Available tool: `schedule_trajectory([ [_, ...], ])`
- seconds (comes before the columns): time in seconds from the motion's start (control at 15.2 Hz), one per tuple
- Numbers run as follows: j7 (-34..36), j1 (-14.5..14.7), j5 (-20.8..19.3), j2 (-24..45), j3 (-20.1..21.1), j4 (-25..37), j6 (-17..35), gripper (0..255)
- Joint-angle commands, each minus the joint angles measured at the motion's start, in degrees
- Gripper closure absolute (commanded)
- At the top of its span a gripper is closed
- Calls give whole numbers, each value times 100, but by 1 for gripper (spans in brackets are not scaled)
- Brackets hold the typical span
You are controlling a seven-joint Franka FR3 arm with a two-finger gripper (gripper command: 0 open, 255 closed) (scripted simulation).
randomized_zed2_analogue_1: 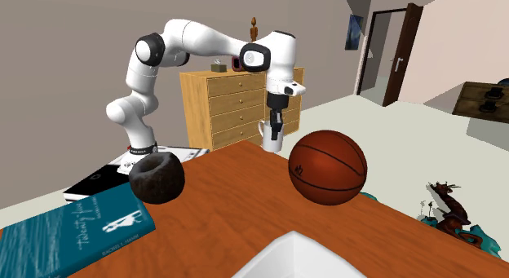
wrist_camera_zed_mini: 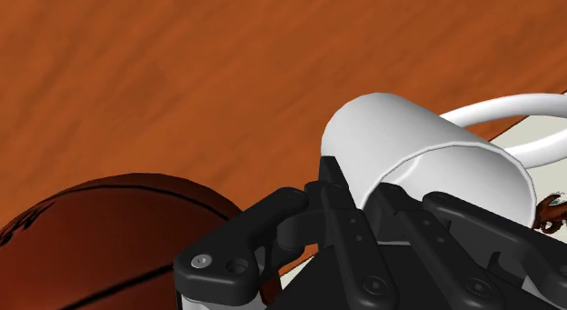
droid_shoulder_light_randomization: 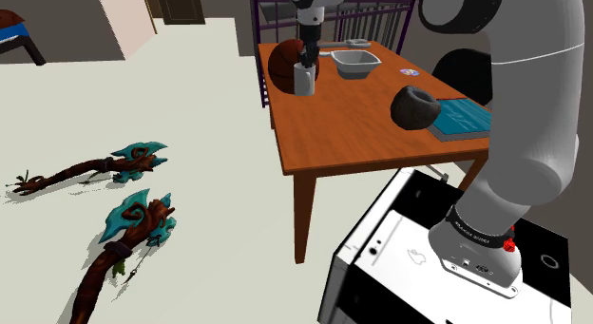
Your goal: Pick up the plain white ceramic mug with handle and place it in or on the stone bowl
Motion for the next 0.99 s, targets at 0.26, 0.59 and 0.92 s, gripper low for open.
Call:
schedule_trajectory([
  [0.26, 10, -25, -1, 37, -4, 526, -490, 255],
  [0.59, 18, -52, 5, 97, -6, 1008, -912, 255],
  [0.92, 25, -91, 21, 225, -4, 1602, -1377, 255],
])
